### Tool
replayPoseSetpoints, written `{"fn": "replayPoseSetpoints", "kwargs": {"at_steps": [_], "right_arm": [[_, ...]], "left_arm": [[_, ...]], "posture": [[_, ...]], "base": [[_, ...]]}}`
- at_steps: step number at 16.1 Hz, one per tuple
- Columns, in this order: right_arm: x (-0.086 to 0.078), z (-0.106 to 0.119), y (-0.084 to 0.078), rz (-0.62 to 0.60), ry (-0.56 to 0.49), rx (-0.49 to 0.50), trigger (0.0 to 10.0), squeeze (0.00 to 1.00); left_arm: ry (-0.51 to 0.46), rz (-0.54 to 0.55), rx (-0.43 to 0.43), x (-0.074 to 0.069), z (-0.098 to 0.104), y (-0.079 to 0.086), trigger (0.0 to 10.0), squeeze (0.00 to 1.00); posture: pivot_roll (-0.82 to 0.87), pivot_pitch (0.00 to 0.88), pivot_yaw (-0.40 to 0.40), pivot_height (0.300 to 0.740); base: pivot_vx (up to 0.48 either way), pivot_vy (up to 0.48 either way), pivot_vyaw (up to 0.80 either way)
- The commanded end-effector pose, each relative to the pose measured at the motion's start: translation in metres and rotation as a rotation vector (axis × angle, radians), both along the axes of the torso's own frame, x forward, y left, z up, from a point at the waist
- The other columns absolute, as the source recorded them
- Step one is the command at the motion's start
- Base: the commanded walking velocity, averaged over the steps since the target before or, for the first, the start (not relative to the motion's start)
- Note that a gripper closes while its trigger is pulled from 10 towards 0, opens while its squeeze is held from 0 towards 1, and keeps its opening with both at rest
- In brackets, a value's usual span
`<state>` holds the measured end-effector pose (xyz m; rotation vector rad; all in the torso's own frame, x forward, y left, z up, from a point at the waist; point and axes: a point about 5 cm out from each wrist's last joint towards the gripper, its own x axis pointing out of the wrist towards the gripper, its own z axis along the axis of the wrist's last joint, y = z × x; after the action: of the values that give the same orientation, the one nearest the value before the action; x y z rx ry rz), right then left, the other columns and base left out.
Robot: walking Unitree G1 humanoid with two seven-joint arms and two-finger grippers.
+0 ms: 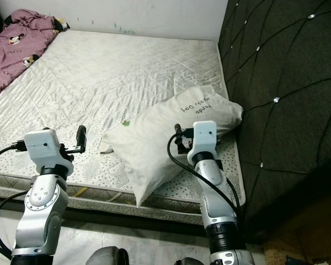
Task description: Clean up the room
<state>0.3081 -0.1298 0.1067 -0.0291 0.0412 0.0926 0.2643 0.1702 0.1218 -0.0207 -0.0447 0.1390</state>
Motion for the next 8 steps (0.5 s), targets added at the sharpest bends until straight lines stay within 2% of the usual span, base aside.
{"fn": "replayPoseSetpoints", "kwargs": {"at_steps": [1, 8], "right_arm": [[0.002, 0.0051, 0.0001, 0.001, -0.015, 0.001, 10.0, 0.0], [0.0046, 0.0056, 0.0025, 0.011, -0.016, 0.01, 10.0, 0.0]], "left_arm": [[-0.005, 0.002, 0.001, 0.0026, 0.0024, -0.0005, 10.0, 0.0], [-0.016, 0.017, -0.002, 0.0075, 0.0053, 0.0032, 10.0, 0.0]], "posture": [[0.05, 0.04, -0.009, 0.74], [0.05, 0.045, -0.008, 0.74]], "base": [[0.0, 0.0, 0.0], [0.0, 0.0, 0.0]]}}
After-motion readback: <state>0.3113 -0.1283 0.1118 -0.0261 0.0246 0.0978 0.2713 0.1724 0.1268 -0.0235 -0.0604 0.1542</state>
